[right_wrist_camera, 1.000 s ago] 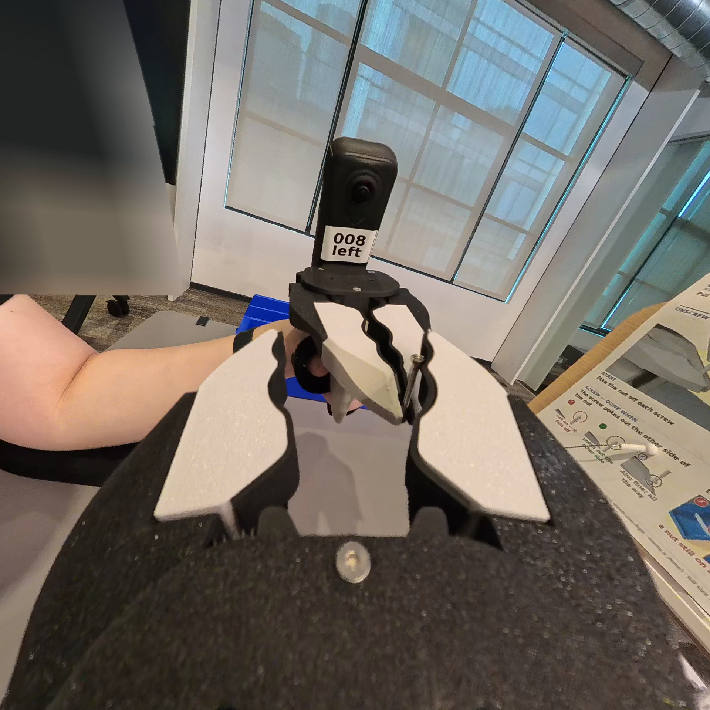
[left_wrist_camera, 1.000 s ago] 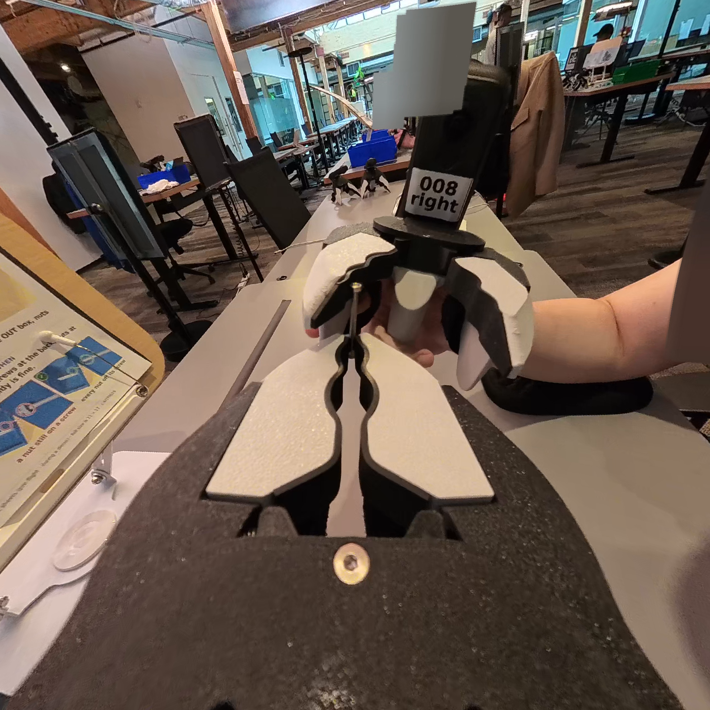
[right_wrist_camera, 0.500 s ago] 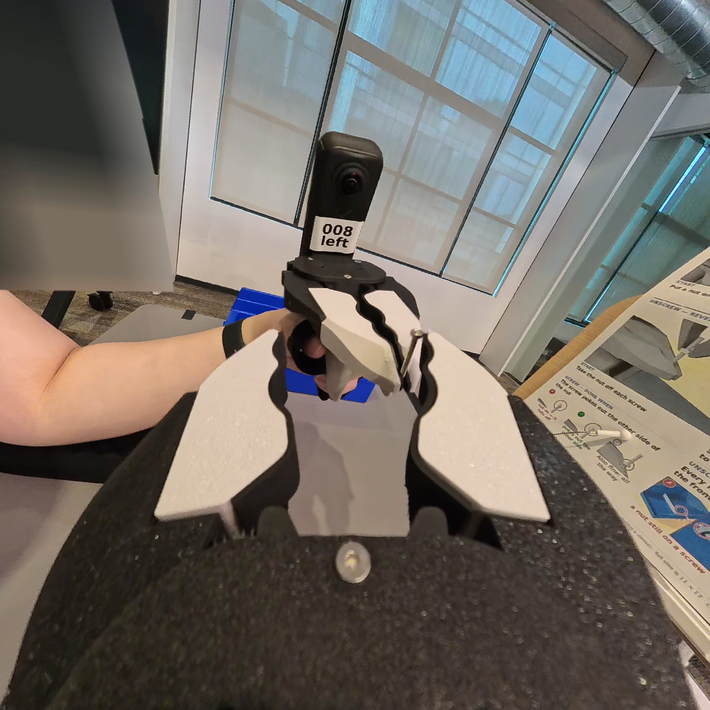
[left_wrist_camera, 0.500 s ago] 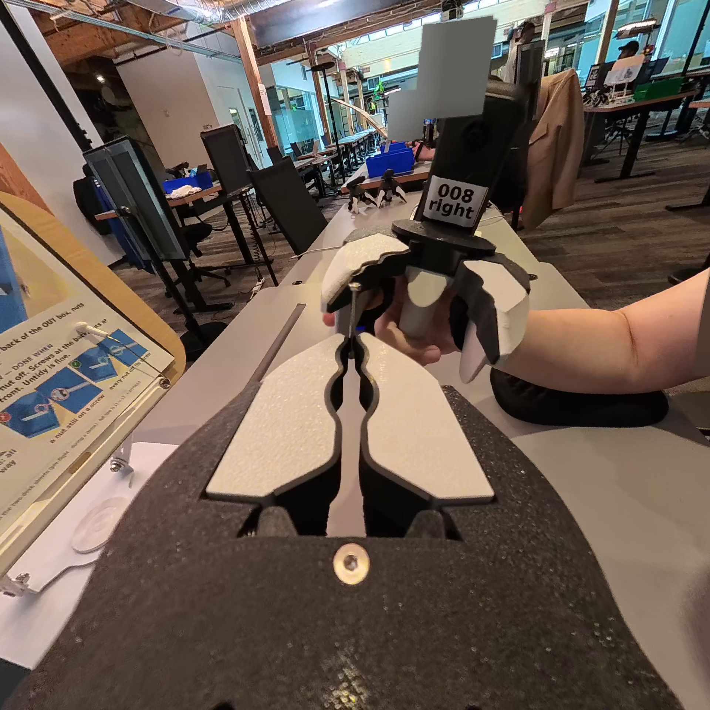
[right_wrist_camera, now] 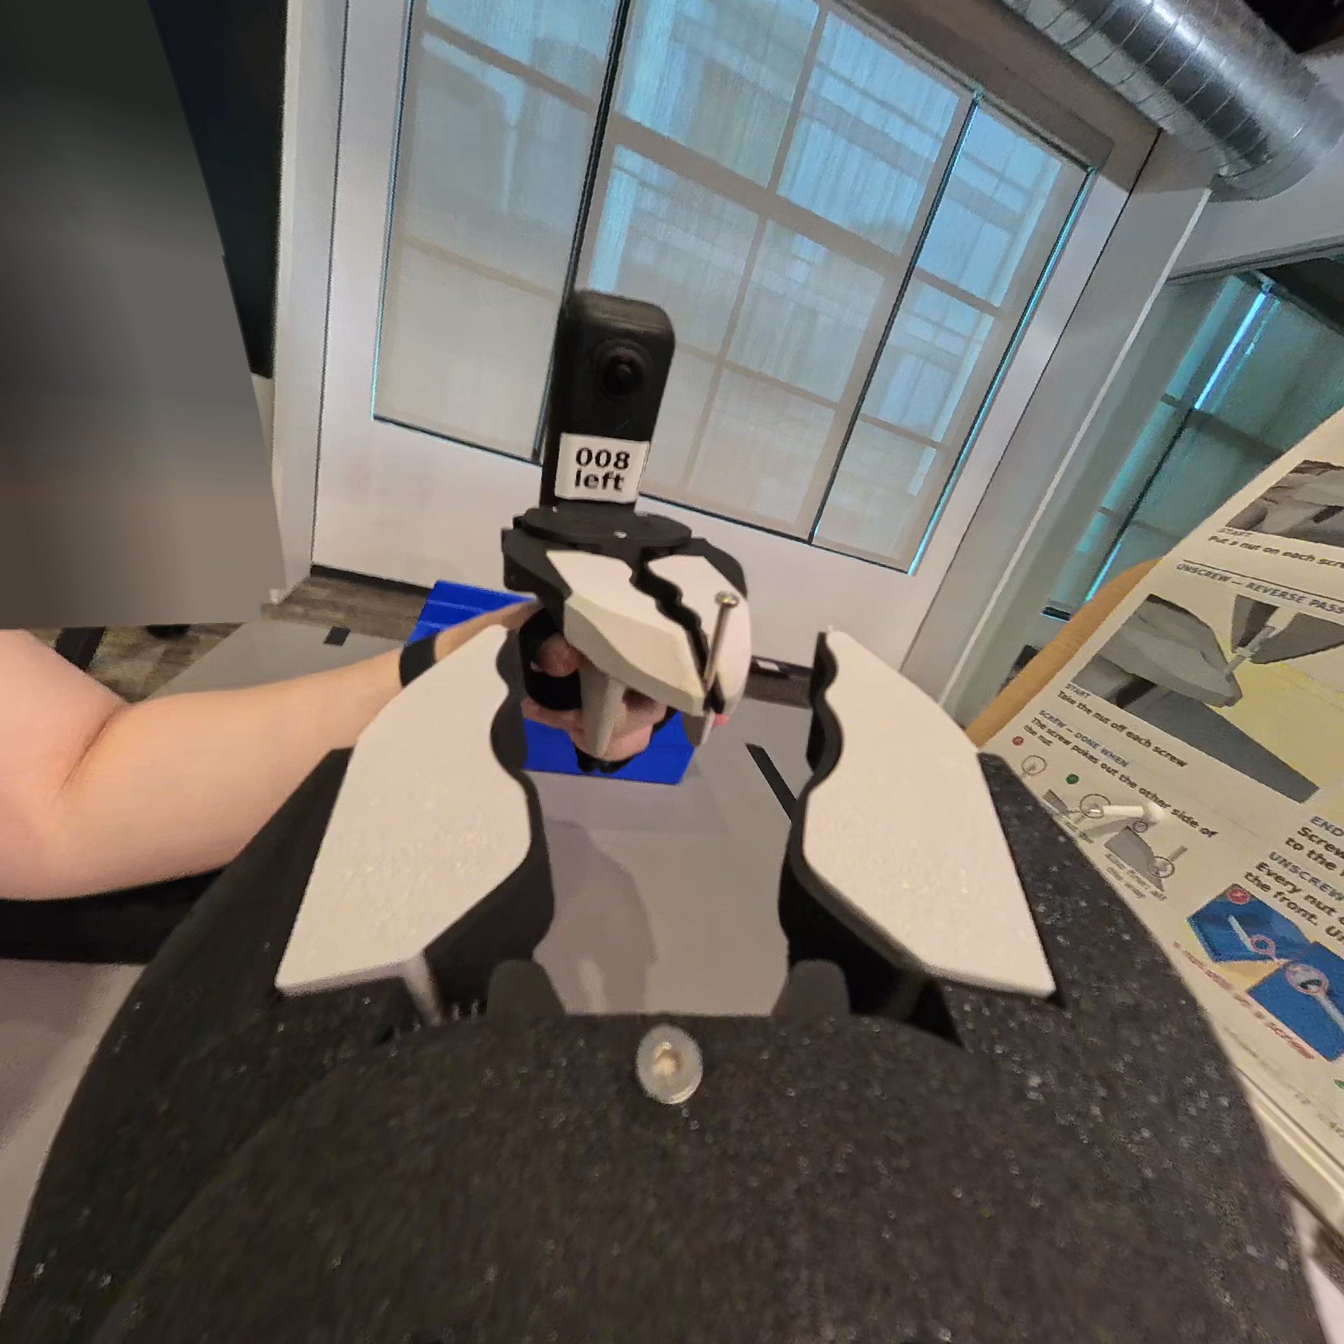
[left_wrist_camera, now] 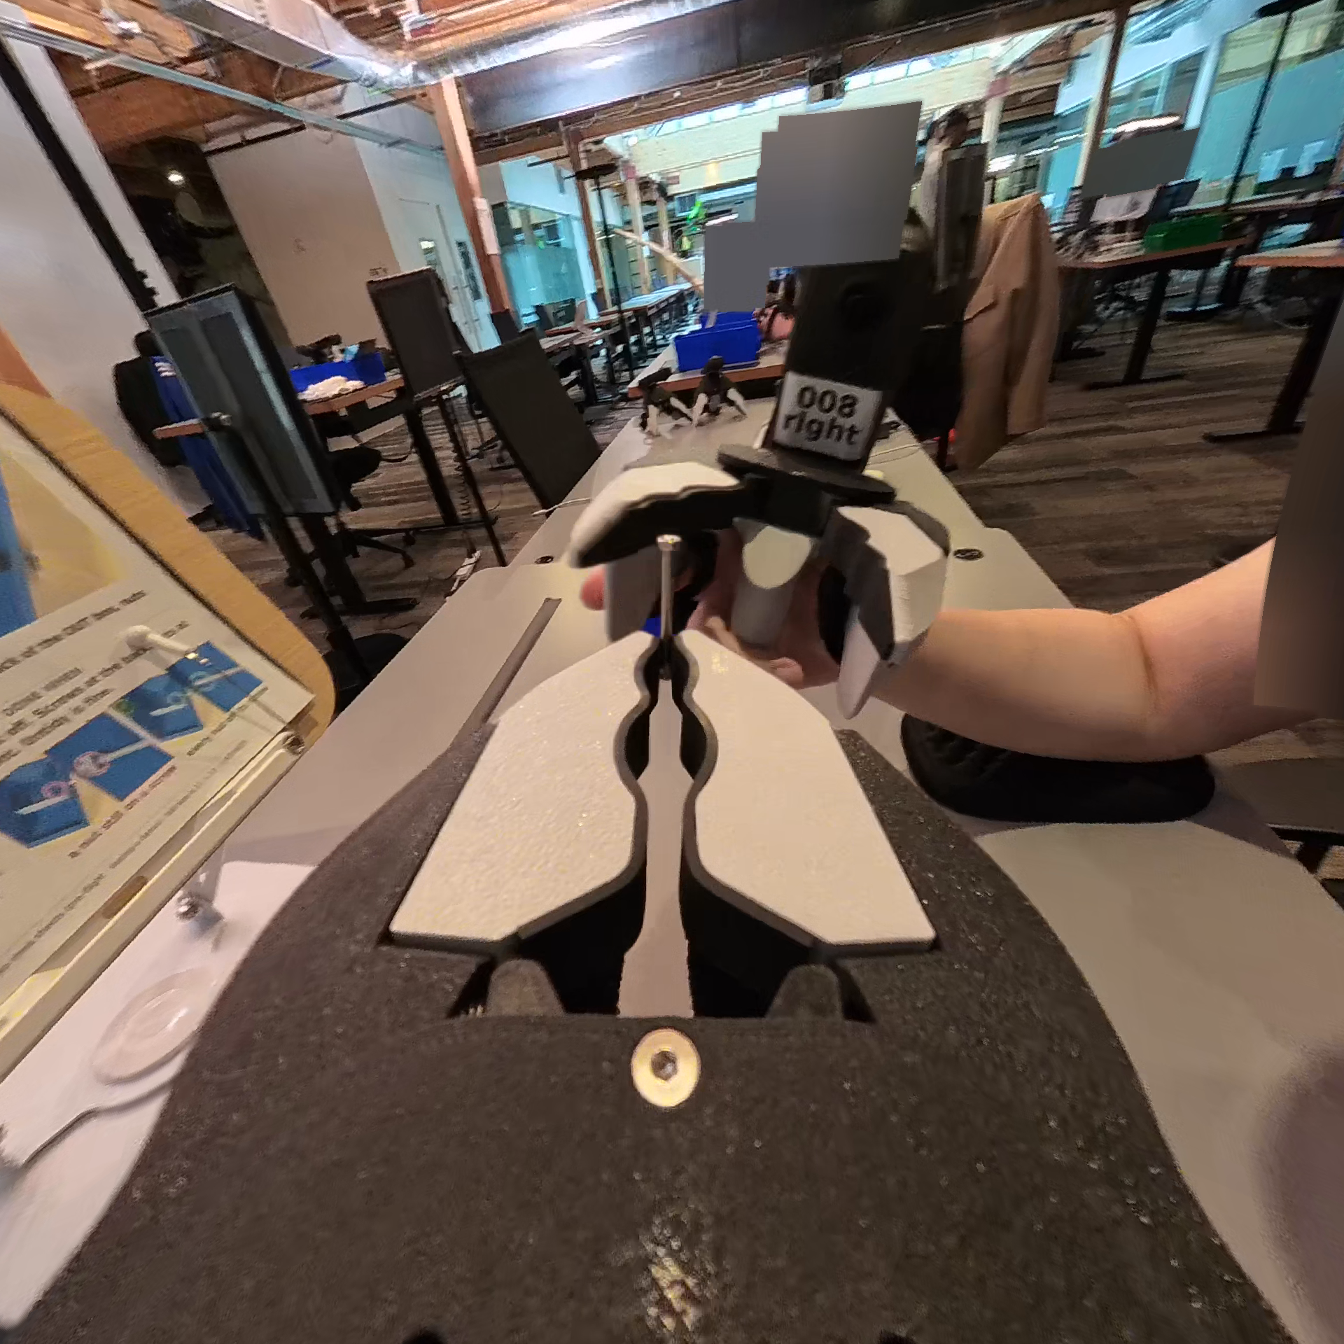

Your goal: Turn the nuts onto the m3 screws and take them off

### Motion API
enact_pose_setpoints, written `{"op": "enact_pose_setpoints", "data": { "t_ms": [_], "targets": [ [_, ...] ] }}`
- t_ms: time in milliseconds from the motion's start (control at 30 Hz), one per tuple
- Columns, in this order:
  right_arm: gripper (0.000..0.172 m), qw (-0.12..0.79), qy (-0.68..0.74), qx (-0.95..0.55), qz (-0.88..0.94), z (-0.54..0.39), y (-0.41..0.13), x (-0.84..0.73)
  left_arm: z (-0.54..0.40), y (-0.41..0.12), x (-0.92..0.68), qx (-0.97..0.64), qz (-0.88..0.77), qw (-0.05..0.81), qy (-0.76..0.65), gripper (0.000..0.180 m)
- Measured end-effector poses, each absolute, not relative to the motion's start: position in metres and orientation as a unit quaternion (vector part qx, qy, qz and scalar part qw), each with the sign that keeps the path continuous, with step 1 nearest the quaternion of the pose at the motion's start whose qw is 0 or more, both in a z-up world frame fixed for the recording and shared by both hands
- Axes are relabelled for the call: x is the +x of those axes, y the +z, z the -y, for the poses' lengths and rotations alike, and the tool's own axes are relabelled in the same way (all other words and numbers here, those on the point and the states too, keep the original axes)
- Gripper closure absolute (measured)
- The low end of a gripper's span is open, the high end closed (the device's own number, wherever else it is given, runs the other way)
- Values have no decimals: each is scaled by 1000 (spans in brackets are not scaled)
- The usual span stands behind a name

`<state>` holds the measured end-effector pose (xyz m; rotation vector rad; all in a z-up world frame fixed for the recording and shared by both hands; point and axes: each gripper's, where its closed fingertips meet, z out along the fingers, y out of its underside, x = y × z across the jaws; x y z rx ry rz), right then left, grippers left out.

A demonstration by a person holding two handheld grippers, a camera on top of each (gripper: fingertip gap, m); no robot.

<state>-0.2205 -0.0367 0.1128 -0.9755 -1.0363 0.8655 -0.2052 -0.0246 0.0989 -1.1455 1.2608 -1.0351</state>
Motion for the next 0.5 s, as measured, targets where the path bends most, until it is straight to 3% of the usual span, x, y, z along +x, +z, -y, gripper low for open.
{"op": "enact_pose_setpoints", "data": {
  "t_ms": [133,500],
  "targets": [
    [78,676,404,-416,455,45,119,-225,35,96,-187,-470,-549,536,-437,178],
    [81,658,413,-410,477,55,113,-240,38,88,-172,-471,-556,524,-441,178]
  ]
}}
